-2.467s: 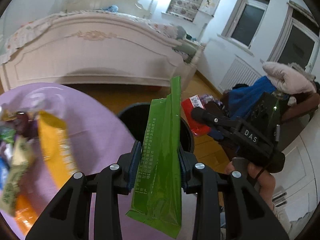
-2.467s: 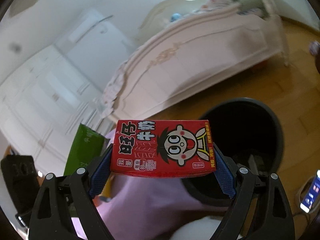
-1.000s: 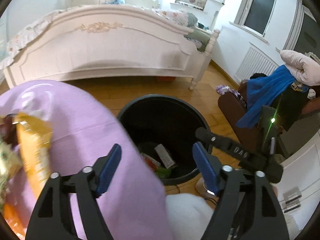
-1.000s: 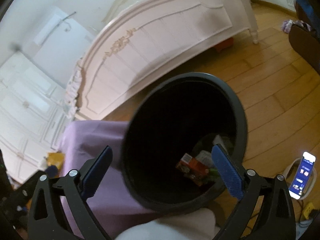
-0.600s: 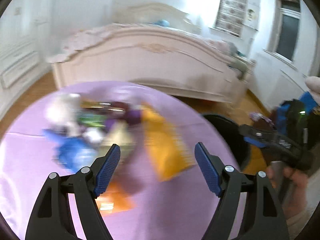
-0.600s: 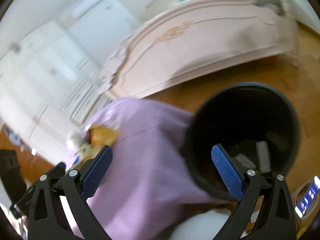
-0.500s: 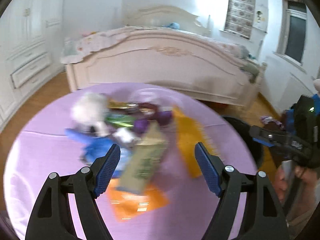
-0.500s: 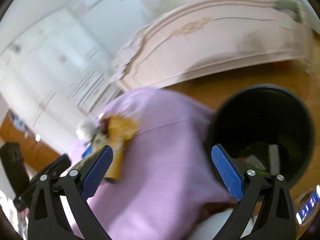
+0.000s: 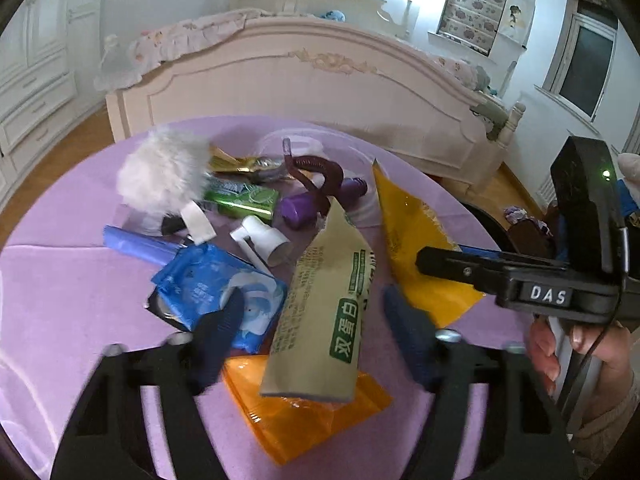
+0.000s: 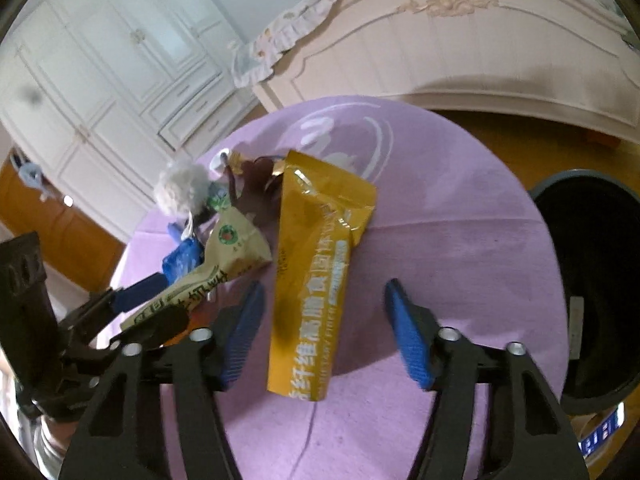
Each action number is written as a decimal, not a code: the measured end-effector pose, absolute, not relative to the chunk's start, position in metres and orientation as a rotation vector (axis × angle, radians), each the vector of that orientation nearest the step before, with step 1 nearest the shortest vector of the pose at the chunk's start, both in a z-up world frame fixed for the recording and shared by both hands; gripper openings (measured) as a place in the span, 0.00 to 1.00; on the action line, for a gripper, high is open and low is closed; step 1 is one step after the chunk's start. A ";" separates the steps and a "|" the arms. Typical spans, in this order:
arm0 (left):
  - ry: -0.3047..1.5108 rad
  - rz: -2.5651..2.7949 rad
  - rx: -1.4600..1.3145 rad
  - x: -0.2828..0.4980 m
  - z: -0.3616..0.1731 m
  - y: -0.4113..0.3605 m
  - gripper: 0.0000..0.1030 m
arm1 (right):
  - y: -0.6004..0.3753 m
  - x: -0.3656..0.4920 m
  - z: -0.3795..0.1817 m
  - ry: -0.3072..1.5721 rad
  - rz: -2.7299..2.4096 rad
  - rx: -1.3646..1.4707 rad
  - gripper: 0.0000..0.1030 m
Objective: Collect trash
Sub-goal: 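Return both tools to the table pile, then grasp the yellow snack bag with the right tool while the left tool grasps the beige wrapper, then carry both wrappers over the black bin and open both tools to drop them, then grasp the brown toy figure with the right tool while the left tool grasps the white pom-pom, then carry both items over the black bin and open both tools to drop them, then grasp the orange bag with the right tool while the left tool grasps the blue wipe pack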
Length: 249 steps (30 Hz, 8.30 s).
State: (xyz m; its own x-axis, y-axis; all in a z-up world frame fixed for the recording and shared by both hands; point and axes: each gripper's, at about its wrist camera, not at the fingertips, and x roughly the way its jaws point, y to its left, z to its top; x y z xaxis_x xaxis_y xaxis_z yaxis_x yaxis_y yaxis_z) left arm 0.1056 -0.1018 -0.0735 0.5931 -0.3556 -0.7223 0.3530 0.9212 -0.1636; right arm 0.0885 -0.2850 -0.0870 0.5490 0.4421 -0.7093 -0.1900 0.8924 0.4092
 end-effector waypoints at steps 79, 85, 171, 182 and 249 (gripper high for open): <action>0.778 -0.737 0.077 0.120 -0.057 -0.339 0.71 | -0.549 0.000 -0.122 0.634 -0.009 0.804 0.81; 0.736 -0.675 0.051 0.118 -0.042 -0.296 0.72 | -0.519 0.010 -0.104 0.648 0.049 0.744 0.81; 0.696 -0.741 0.029 0.096 -0.041 -0.346 0.42 | -0.549 -0.017 -0.086 0.441 -0.065 0.723 0.30; 0.751 -0.714 0.061 0.121 -0.063 -0.369 0.42 | -0.546 0.015 -0.100 0.521 -0.105 0.713 0.30; 0.731 -0.214 -0.230 0.081 -0.059 0.004 0.86 | -0.149 0.034 -0.078 0.923 0.556 -0.128 0.87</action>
